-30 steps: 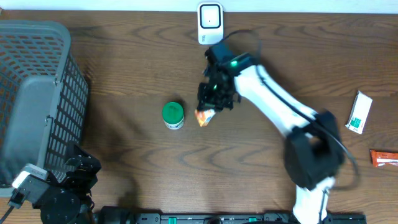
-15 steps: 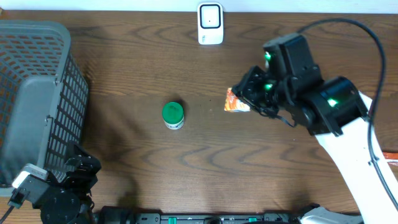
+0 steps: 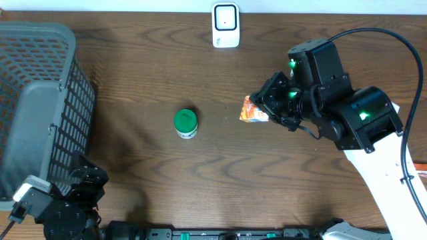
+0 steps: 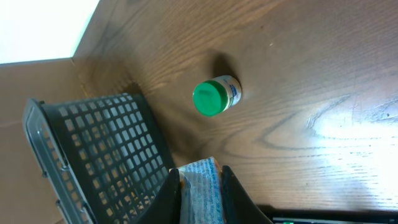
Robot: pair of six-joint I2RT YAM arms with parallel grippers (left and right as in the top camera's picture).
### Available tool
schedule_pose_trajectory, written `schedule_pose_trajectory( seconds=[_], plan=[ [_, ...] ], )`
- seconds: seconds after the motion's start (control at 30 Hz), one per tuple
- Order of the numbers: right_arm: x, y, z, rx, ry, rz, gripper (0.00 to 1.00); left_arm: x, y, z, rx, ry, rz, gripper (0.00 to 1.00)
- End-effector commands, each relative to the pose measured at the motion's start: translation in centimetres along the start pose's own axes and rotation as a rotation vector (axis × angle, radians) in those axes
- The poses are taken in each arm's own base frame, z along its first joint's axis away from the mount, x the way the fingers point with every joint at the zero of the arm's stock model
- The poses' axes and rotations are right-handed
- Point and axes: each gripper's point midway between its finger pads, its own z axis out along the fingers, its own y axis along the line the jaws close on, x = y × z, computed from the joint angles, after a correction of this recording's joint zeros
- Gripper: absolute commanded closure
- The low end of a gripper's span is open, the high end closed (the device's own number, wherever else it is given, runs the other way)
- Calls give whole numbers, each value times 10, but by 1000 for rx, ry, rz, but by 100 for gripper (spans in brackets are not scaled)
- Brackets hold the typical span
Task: Scan the item barcode
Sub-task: 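Carry the orange box up to the white barcode scanner, then hold the orange box barcode against the scanner face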
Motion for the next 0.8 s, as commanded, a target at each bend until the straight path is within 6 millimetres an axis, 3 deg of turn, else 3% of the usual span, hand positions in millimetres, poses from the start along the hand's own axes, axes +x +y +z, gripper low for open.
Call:
schedule_pose_trajectory(
  seconds=[0.0, 0.1, 0.23, 0.43, 0.53, 0.63, 0.77],
  plan=[
    [-3, 12, -3, -76, 46, -71, 99, -1, 1, 0, -6, -7, -3, 2],
    [-17, 21, 2, -109, 5, -260, 99, -1, 1, 0, -6, -7, -3, 2],
    [-58, 30, 23, -44, -175, -574, 99, -1, 1, 0, -6, -7, -3, 2],
    [-108, 86, 80, -133, -360, -914, 99, -1, 1, 0, -6, -7, -3, 2],
    [-153, 108, 108, -110, -558, -980, 99, -1, 1, 0, -6, -7, -3, 2],
    [-192, 117, 129, -48, -743, -1008, 99, -1, 1, 0, -6, -7, -3, 2],
    [-219, 130, 160, -76, -902, -1031, 99, -1, 1, 0, -6, -7, -3, 2]
  ],
)
